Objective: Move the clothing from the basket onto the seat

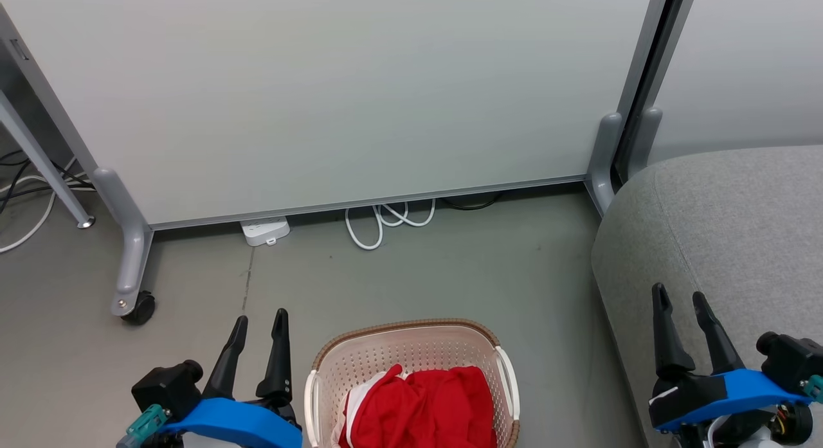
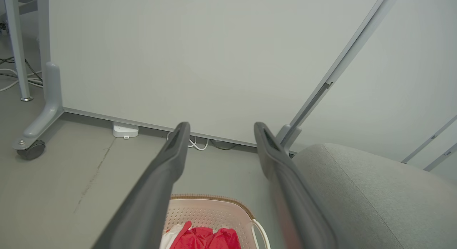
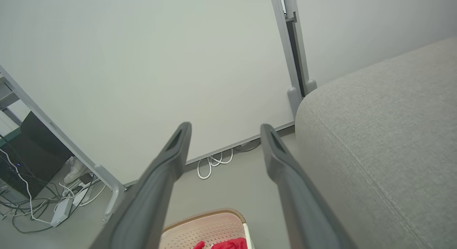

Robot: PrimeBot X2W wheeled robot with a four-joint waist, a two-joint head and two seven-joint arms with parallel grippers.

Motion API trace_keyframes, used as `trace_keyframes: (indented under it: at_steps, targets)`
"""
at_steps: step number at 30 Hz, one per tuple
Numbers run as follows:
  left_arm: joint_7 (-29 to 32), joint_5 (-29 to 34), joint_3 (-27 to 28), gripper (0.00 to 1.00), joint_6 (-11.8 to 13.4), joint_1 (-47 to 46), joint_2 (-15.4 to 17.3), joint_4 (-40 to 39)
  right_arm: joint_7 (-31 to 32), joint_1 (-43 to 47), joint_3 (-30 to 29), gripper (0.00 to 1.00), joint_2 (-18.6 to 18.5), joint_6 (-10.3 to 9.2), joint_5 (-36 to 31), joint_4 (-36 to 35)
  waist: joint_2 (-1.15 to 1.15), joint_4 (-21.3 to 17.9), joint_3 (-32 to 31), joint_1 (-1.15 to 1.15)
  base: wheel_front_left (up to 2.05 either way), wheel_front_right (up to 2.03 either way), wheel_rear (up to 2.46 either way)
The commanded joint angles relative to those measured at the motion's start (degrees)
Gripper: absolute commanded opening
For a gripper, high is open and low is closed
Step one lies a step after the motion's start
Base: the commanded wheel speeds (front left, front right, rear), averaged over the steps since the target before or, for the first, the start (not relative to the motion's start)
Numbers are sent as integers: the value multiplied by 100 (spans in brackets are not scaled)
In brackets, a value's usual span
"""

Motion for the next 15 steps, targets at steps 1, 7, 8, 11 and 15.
trace_keyframes:
  at_steps: [1,7,8,11,15]
  targets:
    - [-64,158,-36,100,11,-109,35,-13,-33,15,-6,100,-33,3,-233,-79,0,9,-10,0,0,0,0]
    - [-143,373,-89,100,17,-127,25,41,57,55,8,100,-35,3,-626,-131,0,37,-36,0,0,0,0]
    - [-156,403,-99,100,17,-129,24,50,77,64,-5,100,-35,3,-684,-136,0,39,-37,0,0,0,0]
    - [-189,500,-126,100,29,-139,22,68,109,75,-17,100,-36,3,-849,-171,0,42,-29,0,0,0,0]
    - [-243,586,-121,100,61,-145,18,74,113,88,-18,100,-37,3,-1032,-209,0,36,-10,0,0,0,0]
